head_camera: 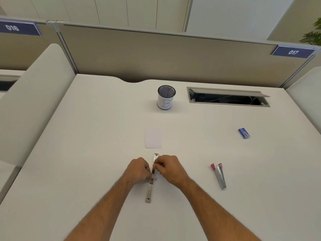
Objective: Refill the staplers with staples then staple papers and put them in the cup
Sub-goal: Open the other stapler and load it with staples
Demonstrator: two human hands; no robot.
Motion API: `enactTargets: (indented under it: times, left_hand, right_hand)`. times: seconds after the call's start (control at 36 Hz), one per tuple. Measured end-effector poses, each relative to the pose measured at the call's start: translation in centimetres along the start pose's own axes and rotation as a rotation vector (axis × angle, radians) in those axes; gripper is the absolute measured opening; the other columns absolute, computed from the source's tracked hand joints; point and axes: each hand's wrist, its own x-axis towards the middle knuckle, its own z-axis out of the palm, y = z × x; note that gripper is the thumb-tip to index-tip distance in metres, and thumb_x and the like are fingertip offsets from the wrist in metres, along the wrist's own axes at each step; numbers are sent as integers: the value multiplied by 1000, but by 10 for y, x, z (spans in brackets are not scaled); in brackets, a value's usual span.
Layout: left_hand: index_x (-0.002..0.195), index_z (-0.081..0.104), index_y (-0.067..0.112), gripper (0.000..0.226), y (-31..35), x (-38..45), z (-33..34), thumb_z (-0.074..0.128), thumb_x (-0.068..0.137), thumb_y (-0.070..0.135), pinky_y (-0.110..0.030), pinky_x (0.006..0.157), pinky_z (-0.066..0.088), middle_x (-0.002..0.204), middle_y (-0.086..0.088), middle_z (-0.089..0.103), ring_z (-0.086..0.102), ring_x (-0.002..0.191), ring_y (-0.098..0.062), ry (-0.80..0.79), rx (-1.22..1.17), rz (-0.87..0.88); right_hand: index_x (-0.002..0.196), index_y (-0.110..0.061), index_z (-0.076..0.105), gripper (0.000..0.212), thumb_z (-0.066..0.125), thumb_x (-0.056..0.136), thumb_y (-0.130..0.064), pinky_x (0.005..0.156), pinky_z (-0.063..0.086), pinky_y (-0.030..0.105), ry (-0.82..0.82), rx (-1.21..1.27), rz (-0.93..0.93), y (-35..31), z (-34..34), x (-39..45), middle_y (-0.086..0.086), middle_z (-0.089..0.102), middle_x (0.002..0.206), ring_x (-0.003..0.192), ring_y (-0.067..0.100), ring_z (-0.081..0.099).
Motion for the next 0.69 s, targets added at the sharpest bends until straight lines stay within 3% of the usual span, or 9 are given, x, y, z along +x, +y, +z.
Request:
enactTargets:
  times: [0.17,0.31,0.47,0.53,0.61,0.69]
  left_hand:
    - [63,66,14,33,0,-1,1,95,70,30,-27,60,46,62,-1,65,54,55,-16,21,11,-5]
    - [60,64,16,33,0,-1,2,92,73,26,-28,61,46,60,-1,65,54,55,-16,35,17,1]
    - [67,68,12,27,0,-1,1,91,73,25,-27,60,44,59,-1,63,52,54,-18,24,9,2]
    - [66,68,12,25,1,-1,1,89,73,23,-27,60,44,57,-1,62,51,53,-18,25,22,7]
    - [62,66,14,19,1,-2,1,81,75,14,-26,58,44,53,3,59,51,52,-16,37,57,7]
    - [58,63,17,22,1,-1,1,77,74,12,-25,57,44,52,4,58,51,53,-16,39,72,12]
  right_hand:
    - [91,-6,68,24,48,101,-15,74,44,34,46,-192,-66,1,12,1,8,64,93,83,23,57]
    - [93,-3,67,23,48,101,-12,78,46,41,49,-241,-74,3,16,-1,10,60,97,89,27,57]
    - [97,-2,63,12,52,95,-6,70,48,40,57,-442,-150,3,24,-8,11,60,103,95,28,54]
    - [94,-2,64,5,62,89,-4,61,47,37,61,-473,-182,2,25,-14,11,62,98,92,29,57]
    - [84,-7,70,19,82,69,-5,48,42,26,126,-497,-270,2,27,-22,4,64,80,72,22,61]
    - [97,-3,74,23,59,84,-13,58,51,27,208,-562,-362,7,31,-26,4,65,82,71,21,61]
